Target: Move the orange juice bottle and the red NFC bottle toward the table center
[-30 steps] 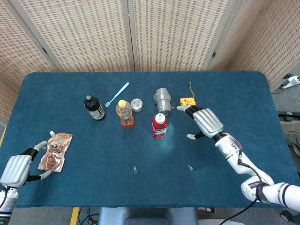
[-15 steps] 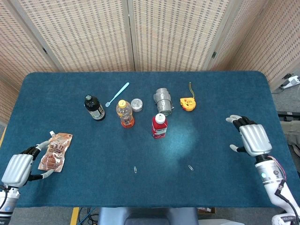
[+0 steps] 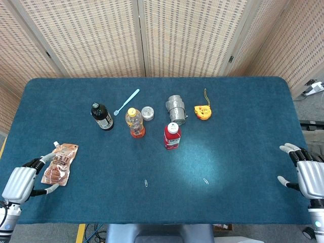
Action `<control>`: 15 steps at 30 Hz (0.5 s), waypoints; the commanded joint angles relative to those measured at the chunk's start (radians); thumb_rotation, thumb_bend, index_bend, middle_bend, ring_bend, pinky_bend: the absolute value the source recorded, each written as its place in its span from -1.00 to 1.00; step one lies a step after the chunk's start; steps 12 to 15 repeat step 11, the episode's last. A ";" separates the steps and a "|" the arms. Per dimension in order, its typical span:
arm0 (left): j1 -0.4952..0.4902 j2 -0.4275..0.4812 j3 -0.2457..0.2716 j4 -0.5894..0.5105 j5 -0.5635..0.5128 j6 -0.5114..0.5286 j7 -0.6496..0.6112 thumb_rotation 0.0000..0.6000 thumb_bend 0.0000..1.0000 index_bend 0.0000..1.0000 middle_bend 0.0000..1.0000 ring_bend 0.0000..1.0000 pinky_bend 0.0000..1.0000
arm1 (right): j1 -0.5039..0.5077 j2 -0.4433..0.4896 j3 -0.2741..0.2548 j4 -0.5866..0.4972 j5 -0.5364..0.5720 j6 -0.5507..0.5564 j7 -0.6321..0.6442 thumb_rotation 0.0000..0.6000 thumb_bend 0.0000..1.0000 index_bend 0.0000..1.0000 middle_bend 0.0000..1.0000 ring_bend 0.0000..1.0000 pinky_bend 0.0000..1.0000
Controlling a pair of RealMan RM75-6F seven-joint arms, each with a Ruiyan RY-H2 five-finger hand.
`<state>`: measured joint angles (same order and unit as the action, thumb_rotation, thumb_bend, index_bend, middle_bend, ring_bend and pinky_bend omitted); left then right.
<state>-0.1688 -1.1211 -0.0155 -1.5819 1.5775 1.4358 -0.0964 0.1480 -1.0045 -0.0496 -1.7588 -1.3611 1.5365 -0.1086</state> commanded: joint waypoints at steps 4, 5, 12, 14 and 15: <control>-0.001 -0.001 0.001 -0.002 -0.004 -0.004 0.014 1.00 -0.85 -0.61 -0.42 -0.39 -0.10 | -0.031 0.012 0.013 0.007 -0.035 0.033 0.023 1.00 -1.00 -0.47 -0.55 -0.62 -0.21; -0.001 -0.001 0.000 -0.004 -0.006 -0.003 0.016 1.00 -0.85 -0.61 -0.42 -0.39 -0.10 | -0.036 0.014 0.015 0.007 -0.032 0.030 0.028 1.00 -1.00 -0.47 -0.55 -0.62 -0.21; -0.005 -0.007 0.002 0.001 -0.020 -0.023 0.024 1.00 -0.85 -0.61 -0.42 -0.39 -0.10 | -0.046 0.024 0.034 0.011 -0.030 0.012 0.053 1.00 -1.00 -0.47 -0.55 -0.62 -0.21; -0.005 -0.007 0.002 0.001 -0.020 -0.023 0.024 1.00 -0.85 -0.61 -0.42 -0.39 -0.10 | -0.046 0.024 0.034 0.011 -0.030 0.012 0.053 1.00 -1.00 -0.47 -0.55 -0.62 -0.21; -0.005 -0.007 0.002 0.001 -0.020 -0.023 0.024 1.00 -0.85 -0.61 -0.42 -0.39 -0.10 | -0.046 0.024 0.034 0.011 -0.030 0.012 0.053 1.00 -1.00 -0.47 -0.55 -0.62 -0.21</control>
